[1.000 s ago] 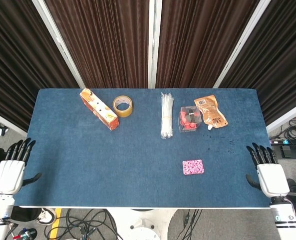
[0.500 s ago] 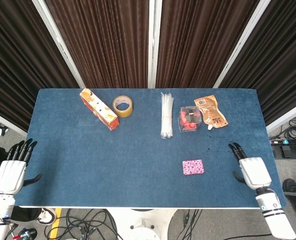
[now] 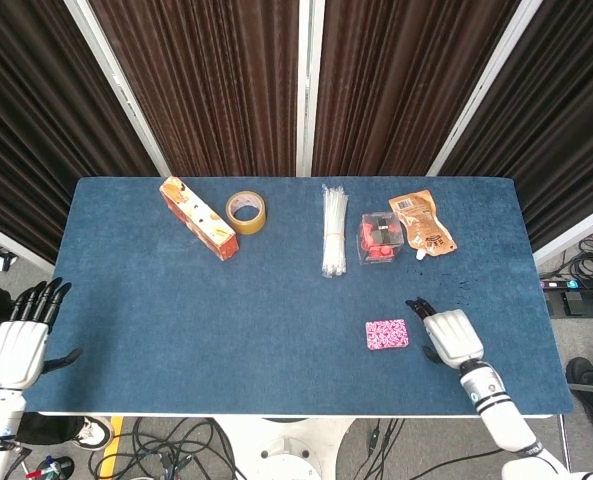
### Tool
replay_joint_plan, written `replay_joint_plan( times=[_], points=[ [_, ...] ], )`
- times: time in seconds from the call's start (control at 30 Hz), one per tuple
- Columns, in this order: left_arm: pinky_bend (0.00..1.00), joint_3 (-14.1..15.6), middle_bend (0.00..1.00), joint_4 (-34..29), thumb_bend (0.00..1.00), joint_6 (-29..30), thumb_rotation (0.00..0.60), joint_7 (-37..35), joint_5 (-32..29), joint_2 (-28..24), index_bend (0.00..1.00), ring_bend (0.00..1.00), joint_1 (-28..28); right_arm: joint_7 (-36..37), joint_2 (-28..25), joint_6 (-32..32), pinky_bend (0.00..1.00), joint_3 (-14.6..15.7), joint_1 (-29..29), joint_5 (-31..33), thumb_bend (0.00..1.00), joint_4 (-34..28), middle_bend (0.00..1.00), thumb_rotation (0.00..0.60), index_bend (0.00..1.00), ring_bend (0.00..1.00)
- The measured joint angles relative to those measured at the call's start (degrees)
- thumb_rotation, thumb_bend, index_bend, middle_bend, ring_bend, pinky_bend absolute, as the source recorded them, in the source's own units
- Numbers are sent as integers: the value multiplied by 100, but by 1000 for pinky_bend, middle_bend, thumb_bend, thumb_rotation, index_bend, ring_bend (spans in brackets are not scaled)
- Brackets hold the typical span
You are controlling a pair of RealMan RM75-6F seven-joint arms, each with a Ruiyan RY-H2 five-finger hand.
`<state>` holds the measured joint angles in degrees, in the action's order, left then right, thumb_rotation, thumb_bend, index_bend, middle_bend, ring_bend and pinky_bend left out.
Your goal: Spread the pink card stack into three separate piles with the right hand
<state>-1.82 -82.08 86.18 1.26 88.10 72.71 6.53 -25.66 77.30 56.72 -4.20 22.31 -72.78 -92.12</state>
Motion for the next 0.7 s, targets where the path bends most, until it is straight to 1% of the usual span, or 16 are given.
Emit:
replay_joint_plan(
  times=[0.23,0.37,0.53,0.7],
  points=[
    [101,3,32,35,0,-31,600,-45,-38,2,36,0,-7,-364,383,23,848,-61,156,396,206,14,234,600,193,785],
    [102,0,31,44,0,-42,600,-64,-45,3,36,0,-4,-521,535,44,848,-64,228,575,209,43,235,600,195,785],
    [101,3,31,45,0,-55,600,-83,-46,-4,36,0,-1,-727,640,3,848,20,322,766,210,47,219,600,196,785],
    [102,1,32,54,0,-52,600,-105,-62,-12,37,0,-9,-835,703,33,848,105,387,777,210,37,217,600,197,785]
  ],
)
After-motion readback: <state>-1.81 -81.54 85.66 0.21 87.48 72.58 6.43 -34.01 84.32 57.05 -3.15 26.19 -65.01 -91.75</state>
